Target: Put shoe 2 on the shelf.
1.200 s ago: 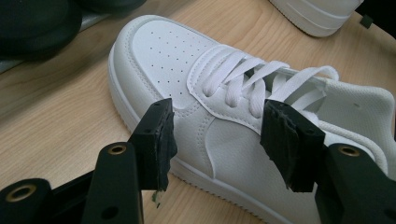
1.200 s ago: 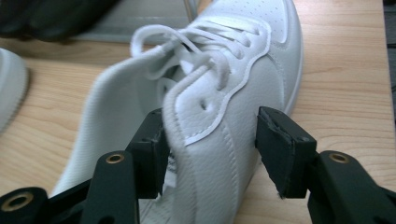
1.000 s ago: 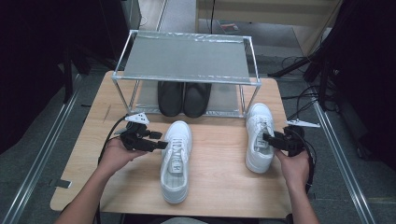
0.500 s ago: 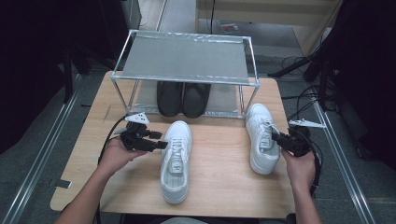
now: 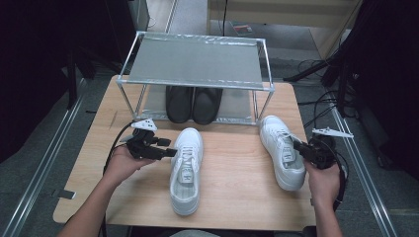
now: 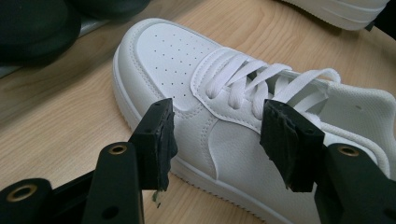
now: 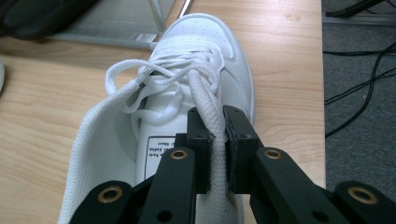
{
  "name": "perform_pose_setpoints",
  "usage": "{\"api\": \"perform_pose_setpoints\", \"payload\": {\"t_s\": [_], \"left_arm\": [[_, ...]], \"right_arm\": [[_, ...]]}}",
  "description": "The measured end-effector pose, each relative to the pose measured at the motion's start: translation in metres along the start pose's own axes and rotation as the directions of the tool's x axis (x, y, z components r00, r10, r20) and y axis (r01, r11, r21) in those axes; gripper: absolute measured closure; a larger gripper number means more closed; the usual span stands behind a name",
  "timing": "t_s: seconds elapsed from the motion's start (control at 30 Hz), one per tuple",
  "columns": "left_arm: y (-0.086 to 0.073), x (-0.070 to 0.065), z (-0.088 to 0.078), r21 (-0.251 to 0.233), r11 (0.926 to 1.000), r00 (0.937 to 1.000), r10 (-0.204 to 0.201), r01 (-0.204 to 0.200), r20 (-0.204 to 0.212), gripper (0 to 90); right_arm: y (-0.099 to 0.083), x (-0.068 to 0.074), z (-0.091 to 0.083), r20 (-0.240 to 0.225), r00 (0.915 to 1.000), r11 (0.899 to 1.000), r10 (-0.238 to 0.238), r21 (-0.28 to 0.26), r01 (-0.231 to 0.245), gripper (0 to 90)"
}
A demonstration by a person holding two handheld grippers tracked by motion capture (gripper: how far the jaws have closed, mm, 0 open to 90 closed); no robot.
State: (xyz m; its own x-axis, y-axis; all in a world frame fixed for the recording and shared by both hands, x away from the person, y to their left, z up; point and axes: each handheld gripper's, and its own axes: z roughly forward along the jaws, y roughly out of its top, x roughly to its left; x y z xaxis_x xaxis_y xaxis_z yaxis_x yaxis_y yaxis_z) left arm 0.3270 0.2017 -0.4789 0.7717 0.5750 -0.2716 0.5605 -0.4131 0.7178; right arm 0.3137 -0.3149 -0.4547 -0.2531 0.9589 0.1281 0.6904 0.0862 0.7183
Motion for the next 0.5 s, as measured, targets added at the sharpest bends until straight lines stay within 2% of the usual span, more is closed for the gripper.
{"api": "perform_pose_setpoints", "payload": {"t_s": [0.23, 0.5], "left_arm": [[0.000, 0.001, -0.001, -0.006, 1.0000, 1.0000, 0.000, 0.000, -0.001, 45.0], [0.001, 0.002, 0.002, -0.003, 0.9999, 0.9999, -0.011, 0.011, 0.007, 44.8]], "right_arm": [[-0.007, 0.006, -0.015, -0.029, 0.9996, 1.000, -0.007, -0.018, 0.007, 84.2], [-0.012, 0.016, -0.024, -0.067, 0.9975, 1.000, -0.023, -0.008, 0.023, 84.2]]}}
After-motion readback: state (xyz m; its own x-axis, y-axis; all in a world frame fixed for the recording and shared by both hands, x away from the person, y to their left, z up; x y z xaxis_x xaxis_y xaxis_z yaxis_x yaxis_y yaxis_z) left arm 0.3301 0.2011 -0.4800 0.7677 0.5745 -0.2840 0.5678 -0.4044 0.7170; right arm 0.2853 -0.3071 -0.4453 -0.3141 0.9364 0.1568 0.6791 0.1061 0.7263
